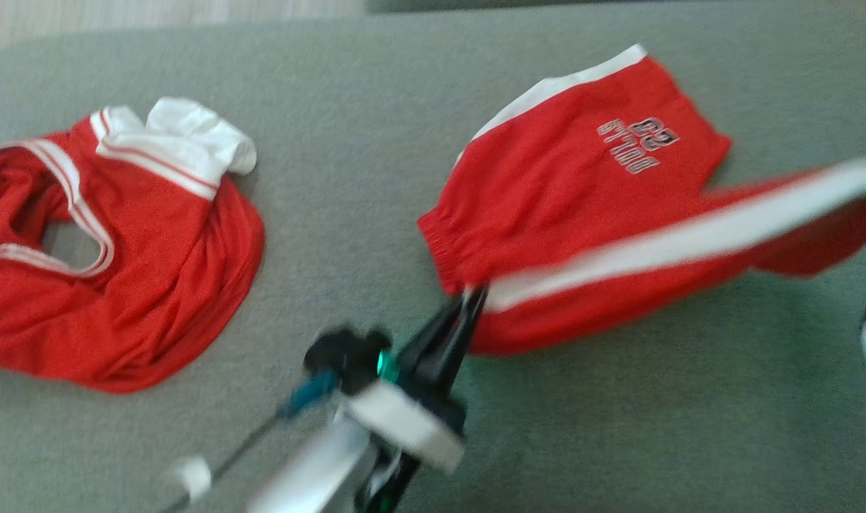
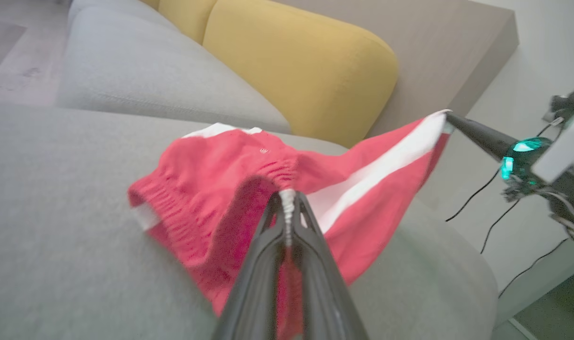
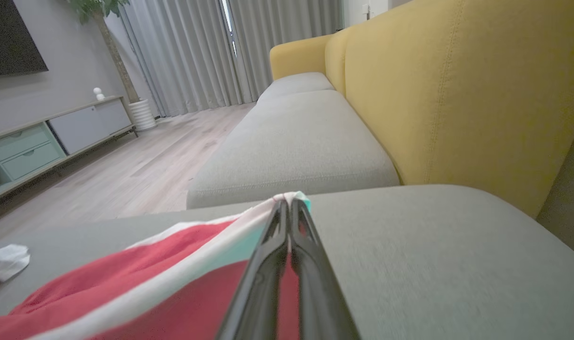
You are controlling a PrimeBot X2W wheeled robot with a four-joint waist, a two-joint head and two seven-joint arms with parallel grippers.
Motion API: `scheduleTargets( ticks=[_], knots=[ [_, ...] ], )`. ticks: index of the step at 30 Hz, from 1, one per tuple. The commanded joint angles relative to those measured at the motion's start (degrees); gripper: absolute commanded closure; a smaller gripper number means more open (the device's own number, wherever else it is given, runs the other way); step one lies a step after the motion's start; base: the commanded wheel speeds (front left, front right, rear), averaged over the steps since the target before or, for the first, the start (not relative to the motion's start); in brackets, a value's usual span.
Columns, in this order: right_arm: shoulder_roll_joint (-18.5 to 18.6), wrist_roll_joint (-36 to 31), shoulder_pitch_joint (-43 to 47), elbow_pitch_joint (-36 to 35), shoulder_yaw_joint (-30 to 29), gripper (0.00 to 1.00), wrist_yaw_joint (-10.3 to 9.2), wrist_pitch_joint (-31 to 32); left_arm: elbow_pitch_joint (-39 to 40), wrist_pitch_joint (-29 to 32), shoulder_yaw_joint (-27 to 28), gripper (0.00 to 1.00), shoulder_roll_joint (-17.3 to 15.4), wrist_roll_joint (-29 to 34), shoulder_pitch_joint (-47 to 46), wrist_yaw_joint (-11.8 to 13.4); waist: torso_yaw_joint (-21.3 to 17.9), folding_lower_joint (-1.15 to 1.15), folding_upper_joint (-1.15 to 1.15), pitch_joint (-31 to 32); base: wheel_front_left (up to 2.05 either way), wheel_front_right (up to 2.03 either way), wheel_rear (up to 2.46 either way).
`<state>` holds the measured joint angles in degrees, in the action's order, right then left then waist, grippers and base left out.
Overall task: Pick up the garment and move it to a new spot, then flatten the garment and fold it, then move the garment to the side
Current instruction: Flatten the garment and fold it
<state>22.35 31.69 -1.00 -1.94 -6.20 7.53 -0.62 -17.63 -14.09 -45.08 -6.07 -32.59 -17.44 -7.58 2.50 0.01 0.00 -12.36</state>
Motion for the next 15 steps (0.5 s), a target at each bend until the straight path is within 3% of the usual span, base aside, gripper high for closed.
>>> scheduleTargets(
  ticks=[1,7,15],
  knots=[
    [2.87,-0.44,-6.17,0.79,1.5,1.0,-0.04,0.68,0.83,0.08,0.44,1.0,0.88,-2.88,-5.58,0.09,2.61,-0.01,0.0,-3.12,0.0,0.0,0.0],
    [4.56,-0.93,-19.94,11.78,5.36,1.0,-0.04,1.01,-4.95,-0.11,0.51,1.0,2.3,-10.16,-14.79,0.09,5.36,-0.01,0.0,-6.4,0.0,0.0,0.0],
    [6.19,0.21,-33.28,24.94,13.27,1.0,-0.04,-0.16,-10.69,-0.81,0.77,1.0,3.12,-13.82,-19.77,0.09,7.47,-0.01,0.0,-9.0,0.0,0.0,0.0]
  ],
)
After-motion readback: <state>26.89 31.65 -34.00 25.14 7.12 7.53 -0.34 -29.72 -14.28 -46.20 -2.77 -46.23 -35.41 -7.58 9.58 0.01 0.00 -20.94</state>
